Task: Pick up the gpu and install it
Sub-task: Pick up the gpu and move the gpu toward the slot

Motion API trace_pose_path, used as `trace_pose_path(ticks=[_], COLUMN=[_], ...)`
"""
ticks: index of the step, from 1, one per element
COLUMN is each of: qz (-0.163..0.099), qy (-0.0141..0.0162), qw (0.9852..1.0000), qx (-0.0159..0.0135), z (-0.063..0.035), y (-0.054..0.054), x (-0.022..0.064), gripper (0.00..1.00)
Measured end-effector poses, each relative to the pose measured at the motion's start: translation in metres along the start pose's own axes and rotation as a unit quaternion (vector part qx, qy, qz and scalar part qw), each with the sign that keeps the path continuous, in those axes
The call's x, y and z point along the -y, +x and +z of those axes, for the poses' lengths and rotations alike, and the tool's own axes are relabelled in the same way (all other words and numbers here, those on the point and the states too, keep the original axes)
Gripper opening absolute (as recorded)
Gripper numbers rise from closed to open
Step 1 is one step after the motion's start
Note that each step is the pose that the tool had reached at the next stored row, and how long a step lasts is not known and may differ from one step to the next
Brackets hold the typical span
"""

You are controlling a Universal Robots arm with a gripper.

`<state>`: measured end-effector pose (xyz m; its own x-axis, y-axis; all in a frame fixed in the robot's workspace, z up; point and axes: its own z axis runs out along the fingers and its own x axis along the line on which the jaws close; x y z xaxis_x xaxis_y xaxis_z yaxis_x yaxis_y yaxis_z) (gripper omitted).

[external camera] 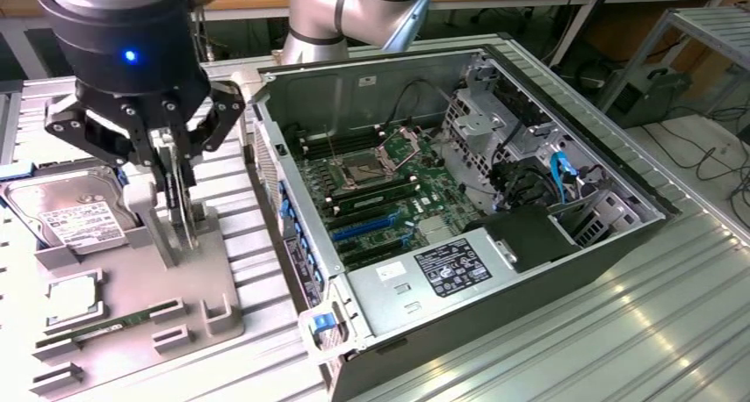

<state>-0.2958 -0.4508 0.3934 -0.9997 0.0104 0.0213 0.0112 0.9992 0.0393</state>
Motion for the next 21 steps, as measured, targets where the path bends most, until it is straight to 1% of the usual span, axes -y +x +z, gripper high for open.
trace_pose_path(ticks=[1, 3, 4, 5, 7, 8, 16, 21], qz=[0.0, 0.0, 0.0, 0.0, 0.0, 0.0, 0.0, 0.0], qy=[-0.0001, 0.0, 0.0001, 0.0, 0.0, 0.0, 0.0, 0.0], qw=[1.0, 1.0, 1.0, 1.0, 1.0, 1.0, 1.0, 1.0], qx=[-0.0006, -0.0013, -0.0015, -0.0014, -0.0014, -0.0014, -0.0014, -0.0014], z=[-0.0188, -0.0394, -0.0397, -0.0399, -0.0403, -0.0404, -0.0406, -0.0408], y=[0.0, 0.001, 0.0, -0.016, -0.034, -0.041, -0.051, -0.06], x=[-0.0007, -0.0015, -0.0015, -0.0017, -0.0019, -0.002, -0.0021, -0.0022], gripper=[0.27, 0.27, 0.27, 0.27, 0.27, 0.27, 0.27, 0.27])
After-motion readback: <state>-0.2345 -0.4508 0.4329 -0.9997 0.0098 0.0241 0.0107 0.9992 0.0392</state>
